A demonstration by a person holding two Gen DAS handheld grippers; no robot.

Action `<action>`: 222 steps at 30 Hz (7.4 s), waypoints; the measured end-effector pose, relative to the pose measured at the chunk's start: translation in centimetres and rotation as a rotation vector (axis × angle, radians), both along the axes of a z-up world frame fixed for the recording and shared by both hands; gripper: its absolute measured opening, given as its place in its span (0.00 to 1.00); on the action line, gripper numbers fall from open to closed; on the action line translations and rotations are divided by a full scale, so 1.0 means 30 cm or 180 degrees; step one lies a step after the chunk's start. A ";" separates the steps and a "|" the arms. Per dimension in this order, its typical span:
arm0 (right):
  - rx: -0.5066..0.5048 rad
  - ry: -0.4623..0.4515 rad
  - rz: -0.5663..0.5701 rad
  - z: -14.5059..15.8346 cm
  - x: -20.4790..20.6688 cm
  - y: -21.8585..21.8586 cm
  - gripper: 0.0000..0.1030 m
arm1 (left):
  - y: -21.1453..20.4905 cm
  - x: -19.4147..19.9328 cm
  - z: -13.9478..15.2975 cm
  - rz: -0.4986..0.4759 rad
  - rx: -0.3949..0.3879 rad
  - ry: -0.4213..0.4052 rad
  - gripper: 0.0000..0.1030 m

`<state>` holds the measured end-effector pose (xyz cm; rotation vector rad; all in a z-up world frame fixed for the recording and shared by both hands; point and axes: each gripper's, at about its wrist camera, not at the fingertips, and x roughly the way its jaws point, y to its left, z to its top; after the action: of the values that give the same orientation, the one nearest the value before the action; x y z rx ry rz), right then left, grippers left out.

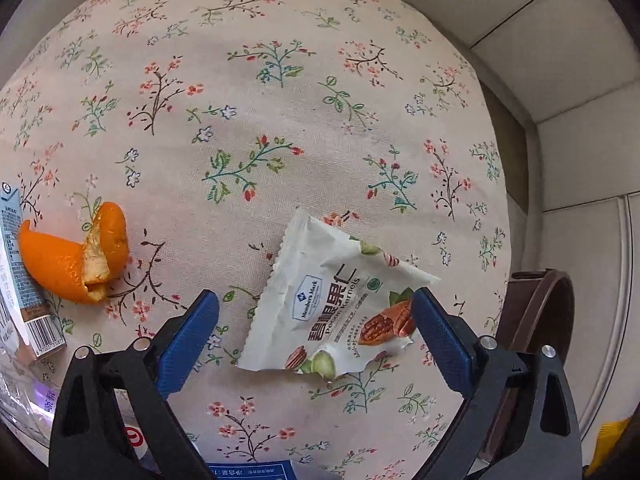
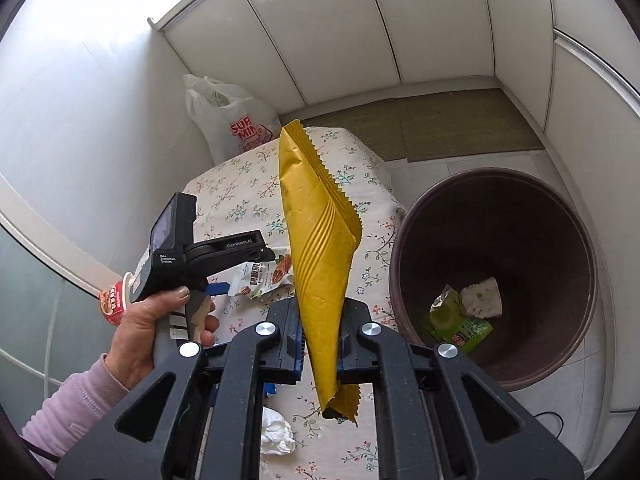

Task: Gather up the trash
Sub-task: 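Carry the yellow packet toward the bin with the right tool while the left grasps the white nut packet, then open the right tool over the brown bin while the left carries the nut packet there and opens, then move both tools back over the table toward the bottle and carton, then grasp the clear plastic bottle with the right tool and lift it, then grasp the blue-and-white milk carton with the left tool while the right holds the bottle, then open the right tool over the bin dropping the bottle while the left drops the carton there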

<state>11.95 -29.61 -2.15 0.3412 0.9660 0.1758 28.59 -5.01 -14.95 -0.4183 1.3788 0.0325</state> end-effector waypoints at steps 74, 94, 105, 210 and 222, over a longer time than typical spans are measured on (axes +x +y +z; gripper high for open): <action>-0.0149 -0.0210 -0.2331 0.056 -0.248 -0.785 0.93 | -0.798 -0.240 0.558 -0.1453 -0.0745 -0.1188 0.09; -0.0310 0.0005 -0.2017 0.041 -0.189 -0.740 0.93 | -0.837 -0.268 0.471 -0.1537 0.0092 -0.1288 0.67; -0.0664 0.0003 -0.1279 0.071 -0.046 -0.468 0.93 | -0.523 -0.409 0.555 -0.1297 0.0956 -0.1916 0.84; -0.0462 -0.0318 0.0692 0.100 0.124 0.339 0.59 | 0.547 -0.351 0.194 0.0454 -0.0388 -0.0948 0.58; -0.0641 -0.0563 -0.0091 0.172 0.050 0.041 0.59 | 0.388 -0.405 0.294 -0.0079 -0.0457 -0.1238 0.58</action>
<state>13.44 -28.40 3.00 0.1514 0.7956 0.0802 16.45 6.63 -6.13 -0.4982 1.0051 -0.1620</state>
